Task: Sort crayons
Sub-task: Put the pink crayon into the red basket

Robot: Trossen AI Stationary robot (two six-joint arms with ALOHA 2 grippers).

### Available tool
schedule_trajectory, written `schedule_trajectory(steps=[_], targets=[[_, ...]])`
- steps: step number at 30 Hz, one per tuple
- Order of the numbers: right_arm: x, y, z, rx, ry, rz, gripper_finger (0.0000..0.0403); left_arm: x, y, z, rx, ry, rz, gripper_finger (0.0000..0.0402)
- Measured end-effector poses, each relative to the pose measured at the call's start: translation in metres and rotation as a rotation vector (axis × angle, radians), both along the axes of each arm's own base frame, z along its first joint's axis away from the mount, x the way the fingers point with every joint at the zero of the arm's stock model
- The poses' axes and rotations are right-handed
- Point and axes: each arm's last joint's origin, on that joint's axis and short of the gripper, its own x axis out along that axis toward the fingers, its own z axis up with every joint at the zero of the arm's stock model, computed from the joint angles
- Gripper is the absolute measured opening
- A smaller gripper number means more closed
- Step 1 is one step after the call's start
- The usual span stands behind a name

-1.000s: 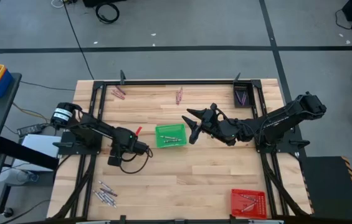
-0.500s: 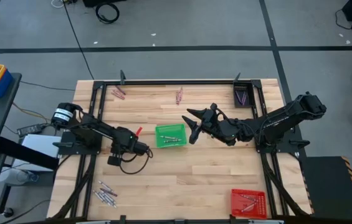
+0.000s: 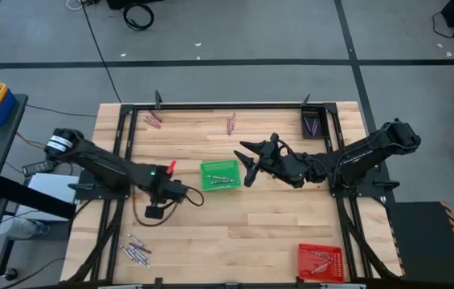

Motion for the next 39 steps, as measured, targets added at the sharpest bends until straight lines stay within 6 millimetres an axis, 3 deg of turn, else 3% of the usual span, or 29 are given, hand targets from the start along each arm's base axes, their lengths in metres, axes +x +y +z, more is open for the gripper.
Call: schedule_trajectory(steps=[7,12,15,20,27,31,39], targets=[[0.009,0.006,0.003,-0.078,-0.072,0.168,0.0179,0.000,-0.010,0.072,-0.184,-0.603,-0.047,0.0036],[0.032,0.020,-0.014,-0.247,-0.152,0.466,0.0186,-0.014,0.001,0.115,-0.143,-0.949,0.018,0.0036],[0.049,0.026,-0.022,-0.299,-0.203,0.509,0.0198,-0.023,0.007,0.131,-0.095,-1.082,0.075,0.0036],[0.084,0.024,-0.029,-0.286,-0.108,0.429,0.0226,-0.025,0.010,0.143,-0.049,-1.203,0.151,0.0036],[0.123,0.023,-0.026,-0.231,0.150,0.431,0.0239,-0.018,0.009,0.142,-0.023,-1.225,0.179,0.0036],[0.129,0.024,-0.016,-0.201,0.127,0.401,0.0235,-0.018,0.009,0.142,-0.028,-1.226,0.190,0.0036],[0.129,0.022,-0.018,-0.184,0.133,0.354,0.0194,-0.018,0.009,0.142,-0.031,-1.230,0.193,0.0036]])
